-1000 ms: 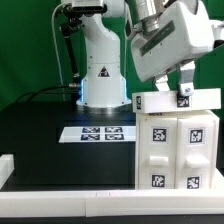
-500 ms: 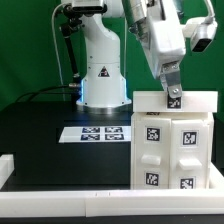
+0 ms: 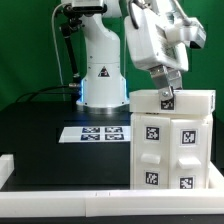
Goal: Assemble cabinet
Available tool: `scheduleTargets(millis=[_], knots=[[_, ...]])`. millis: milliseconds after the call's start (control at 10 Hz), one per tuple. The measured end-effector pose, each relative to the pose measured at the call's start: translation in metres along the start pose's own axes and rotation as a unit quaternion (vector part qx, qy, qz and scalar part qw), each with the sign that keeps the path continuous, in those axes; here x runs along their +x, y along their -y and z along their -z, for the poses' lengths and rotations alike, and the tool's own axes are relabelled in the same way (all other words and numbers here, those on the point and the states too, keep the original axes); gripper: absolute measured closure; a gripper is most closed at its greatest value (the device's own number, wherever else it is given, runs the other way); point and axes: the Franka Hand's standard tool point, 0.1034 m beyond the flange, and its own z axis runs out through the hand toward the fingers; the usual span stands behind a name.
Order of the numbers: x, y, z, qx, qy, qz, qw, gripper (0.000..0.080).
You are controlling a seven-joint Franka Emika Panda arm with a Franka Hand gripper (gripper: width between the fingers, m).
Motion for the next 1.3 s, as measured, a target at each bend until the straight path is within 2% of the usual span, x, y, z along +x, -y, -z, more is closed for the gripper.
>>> scheduleTargets(millis=[100,300,400,600,900,1000,1300], knots=[[0.0,-0.001,-0.001,0.0,0.0,-0.016,1.0,0.0241],[0.0,-0.001,-0.001,-0.001,0.0,-0.009,1.0,0.0045],[-0.001,0.0,0.001,0.001,0.001,0.016,1.0,0.0012],[-0.007,0.006,0.01,0.012,0.008,0.038,0.999,0.0002],[-0.008,0.019,0.02,0.049,0.018,0.016,0.998,0.0002],[-0.005,0.023,0.021,0.054,0.023,0.005,0.998,0.0002],[-0.005,0.021,0.02,0.052,0.021,0.041,0.998,0.0002]])
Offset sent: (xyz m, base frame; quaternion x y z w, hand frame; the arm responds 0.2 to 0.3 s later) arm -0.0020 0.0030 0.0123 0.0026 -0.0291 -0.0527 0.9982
